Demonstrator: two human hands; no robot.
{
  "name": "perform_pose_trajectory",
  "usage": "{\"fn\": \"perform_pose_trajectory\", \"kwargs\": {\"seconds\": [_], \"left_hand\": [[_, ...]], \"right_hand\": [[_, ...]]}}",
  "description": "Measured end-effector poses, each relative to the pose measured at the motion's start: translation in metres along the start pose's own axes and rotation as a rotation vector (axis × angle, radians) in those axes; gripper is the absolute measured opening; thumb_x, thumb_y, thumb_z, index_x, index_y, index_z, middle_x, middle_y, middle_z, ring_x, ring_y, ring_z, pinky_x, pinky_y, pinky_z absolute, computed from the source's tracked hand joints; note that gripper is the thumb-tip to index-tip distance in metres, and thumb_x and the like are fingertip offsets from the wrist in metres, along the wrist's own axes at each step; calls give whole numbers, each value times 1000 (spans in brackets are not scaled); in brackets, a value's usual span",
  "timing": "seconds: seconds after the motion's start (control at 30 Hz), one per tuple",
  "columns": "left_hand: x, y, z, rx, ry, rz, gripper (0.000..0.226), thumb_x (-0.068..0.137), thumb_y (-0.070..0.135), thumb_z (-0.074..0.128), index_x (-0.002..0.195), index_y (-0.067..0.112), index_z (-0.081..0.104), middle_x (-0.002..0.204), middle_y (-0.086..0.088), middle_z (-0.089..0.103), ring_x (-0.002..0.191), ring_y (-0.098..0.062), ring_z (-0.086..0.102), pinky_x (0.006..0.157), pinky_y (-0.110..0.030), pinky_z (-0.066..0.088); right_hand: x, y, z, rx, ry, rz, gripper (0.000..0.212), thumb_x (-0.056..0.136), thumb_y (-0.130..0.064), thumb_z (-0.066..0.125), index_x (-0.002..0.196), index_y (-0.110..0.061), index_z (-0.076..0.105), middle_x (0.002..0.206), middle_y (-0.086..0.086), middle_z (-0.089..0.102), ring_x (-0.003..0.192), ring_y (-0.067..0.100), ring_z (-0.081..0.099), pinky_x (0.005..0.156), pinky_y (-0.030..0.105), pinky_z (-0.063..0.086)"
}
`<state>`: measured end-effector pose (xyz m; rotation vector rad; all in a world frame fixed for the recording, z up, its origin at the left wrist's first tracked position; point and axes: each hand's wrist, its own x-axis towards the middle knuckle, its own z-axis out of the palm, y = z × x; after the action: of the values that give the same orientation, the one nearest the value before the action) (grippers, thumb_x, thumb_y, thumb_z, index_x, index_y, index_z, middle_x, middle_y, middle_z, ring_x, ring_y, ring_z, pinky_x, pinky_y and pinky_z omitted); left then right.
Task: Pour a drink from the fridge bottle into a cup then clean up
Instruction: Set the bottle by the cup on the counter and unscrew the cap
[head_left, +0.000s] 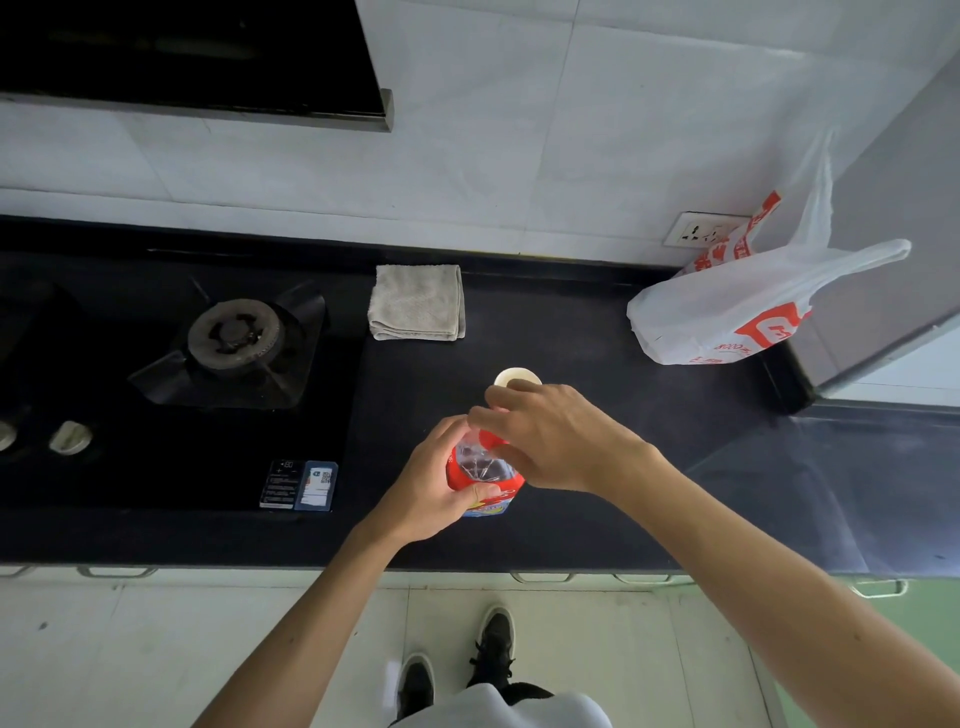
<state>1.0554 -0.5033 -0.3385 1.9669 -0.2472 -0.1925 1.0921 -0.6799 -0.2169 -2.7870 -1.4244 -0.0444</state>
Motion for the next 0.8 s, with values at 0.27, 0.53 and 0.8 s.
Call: {"fn": "perform_pose_trajectory", "kwargs": {"seconds": [0.27, 0.53, 0.8], "left_hand": [[0, 1, -1, -5, 4, 8, 71, 78, 28, 83, 128, 53, 39, 129, 20, 50, 124, 0, 52, 95, -19, 53], [2, -3, 0, 23, -2, 9, 72, 75, 36, 83, 136, 27, 46, 129, 10, 55, 121, -11, 58, 95, -32, 57], [2, 0, -1, -5, -13, -1, 66, 77, 29, 84, 131, 34, 46, 125, 12, 57, 119, -4, 58, 94, -21, 53]], "right_hand": [[2, -6, 8, 131, 52, 211, 28, 98, -34, 51, 108, -8, 54, 90, 5, 67, 78, 29, 64, 66, 39, 54], [3, 7, 2, 48, 20, -55, 38, 82, -21, 79, 112, -14, 59, 97, 1, 64, 82, 18, 59, 67, 32, 54], [1, 3, 1, 141, 57, -37, 24, 84, -31, 73, 101, -15, 66, 97, 2, 60, 81, 20, 60, 55, 28, 47]]}}
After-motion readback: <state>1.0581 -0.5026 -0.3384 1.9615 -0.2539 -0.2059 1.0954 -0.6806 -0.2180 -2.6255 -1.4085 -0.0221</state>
